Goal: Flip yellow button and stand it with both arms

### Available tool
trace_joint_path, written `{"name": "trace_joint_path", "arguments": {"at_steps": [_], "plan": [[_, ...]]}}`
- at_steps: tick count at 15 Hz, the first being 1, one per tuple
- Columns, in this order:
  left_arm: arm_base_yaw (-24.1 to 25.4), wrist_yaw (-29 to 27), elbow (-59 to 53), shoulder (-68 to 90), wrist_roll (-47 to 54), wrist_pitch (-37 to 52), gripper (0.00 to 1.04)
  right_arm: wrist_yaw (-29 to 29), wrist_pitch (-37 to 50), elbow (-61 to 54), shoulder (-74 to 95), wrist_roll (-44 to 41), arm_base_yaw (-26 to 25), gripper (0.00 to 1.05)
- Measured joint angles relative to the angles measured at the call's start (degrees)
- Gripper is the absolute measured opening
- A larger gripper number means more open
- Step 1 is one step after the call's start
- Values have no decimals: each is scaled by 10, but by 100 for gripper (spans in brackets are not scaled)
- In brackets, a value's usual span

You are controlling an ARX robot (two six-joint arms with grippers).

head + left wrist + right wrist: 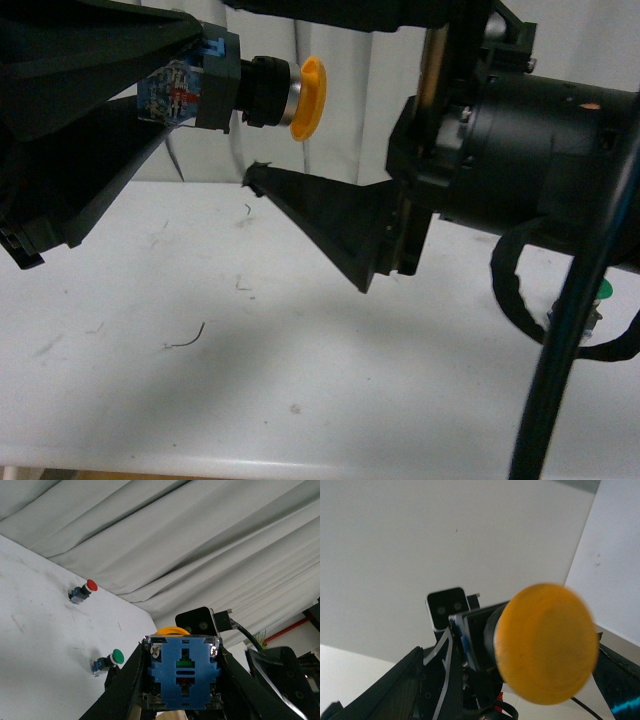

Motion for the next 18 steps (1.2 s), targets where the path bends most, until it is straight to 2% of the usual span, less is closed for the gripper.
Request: {"name": "trace_joint_path", "arguments": {"at_steps": [3,6,11,15,18], "plan": [[0,0,0,-6,1,0,35,12,2,-2,-2,-58,37,98],[0,1,-3,-12,2,0,35,21,2,-1,-11,-83,40,98],[-1,3,-5,-11,2,1,35,17,3,31,-2,-59,12,98],[-5,3,-5,-7,2,0,35,20,1,45,8,-39,13,98],[-7,3,-5,-7,2,5,35,31,-1,46,12,-29,16,70]]}}
